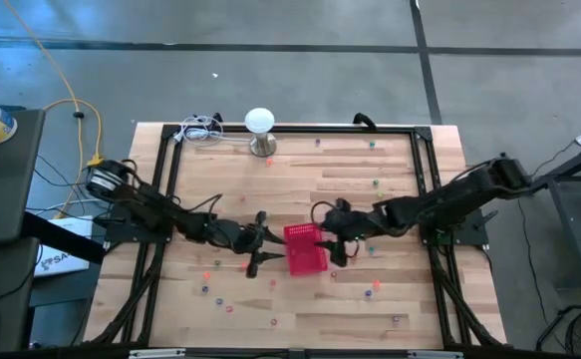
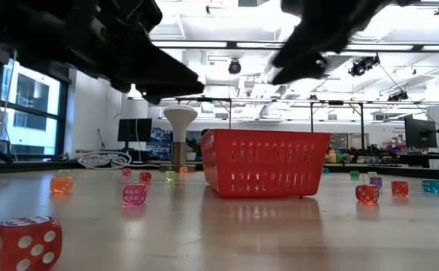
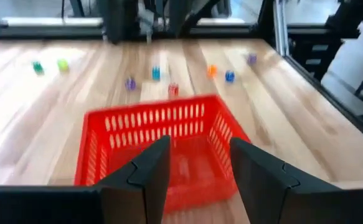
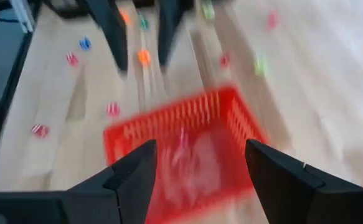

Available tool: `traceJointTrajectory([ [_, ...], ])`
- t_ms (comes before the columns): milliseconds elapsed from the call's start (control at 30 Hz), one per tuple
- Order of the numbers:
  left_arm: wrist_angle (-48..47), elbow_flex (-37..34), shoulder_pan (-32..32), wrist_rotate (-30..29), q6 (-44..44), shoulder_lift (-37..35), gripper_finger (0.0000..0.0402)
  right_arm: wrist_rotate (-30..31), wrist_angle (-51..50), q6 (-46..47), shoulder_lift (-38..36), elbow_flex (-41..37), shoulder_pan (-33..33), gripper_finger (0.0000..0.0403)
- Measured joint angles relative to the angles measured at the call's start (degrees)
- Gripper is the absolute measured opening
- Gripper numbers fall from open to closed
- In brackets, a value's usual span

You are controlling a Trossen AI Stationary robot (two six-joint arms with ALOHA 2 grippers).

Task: Pick & Place Dice
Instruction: Put the purple die into the red basket

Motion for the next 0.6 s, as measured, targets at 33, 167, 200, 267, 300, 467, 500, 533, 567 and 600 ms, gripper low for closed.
traceJointTrajectory([
  [33,-2.03,0.0,-0.14,-0.02,-0.91,-1.36,0.0162,-0.1,-4.83,3.79,-1.12,0.0,0.44,0.0235],
  [167,-11.05,0.01,-0.31,0.15,-2.57,-7.54,0.0162,2.84,-19.29,18.72,-2.74,-0.35,3.09,0.0235],
  [200,-13.48,0.04,-0.31,0.14,-3.08,-9.2,0.0162,4.17,-21.88,21.58,-2.64,-1.01,3.87,0.0235],
  [267,-17.19,0.02,-0.31,0.12,-4.92,-11.68,0.0162,5.93,-24.88,25.89,-2.54,-3.07,5.14,0.0235],
  [300,-18.34,0.02,-0.31,0.12,-5.97,-12.53,0.0162,6.69,-24.6,27.83,-2.54,-4.18,5.71,0.0235],
  [467,-21.98,0.02,-0.56,0.89,-8.96,-13.88,0.0162,10.4,-21.32,36.51,-2.47,-9.63,6.95,0.0235],
  [500,-22.12,0.0,-0.82,1.01,-9.0,-13.71,0.0162,10.66,-19.95,37.75,-2.49,-10.52,6.91,0.0235],
  [533,-21.78,0.0,-1.08,1.19,-9.03,-13.38,0.0162,10.64,-18.79,38.69,-2.49,-11.43,6.89,0.0235],
  [567,-21.86,0.0,-1.23,1.31,-9.02,-13.23,0.0162,10.55,-18.09,39.35,-2.49,-12.32,6.73,0.0235],
  [600,-22.2,0.0,-1.23,1.35,-9.02,-13.23,0.0162,10.56,-17.61,39.57,-2.49,-13.12,6.49,0.0235],
])
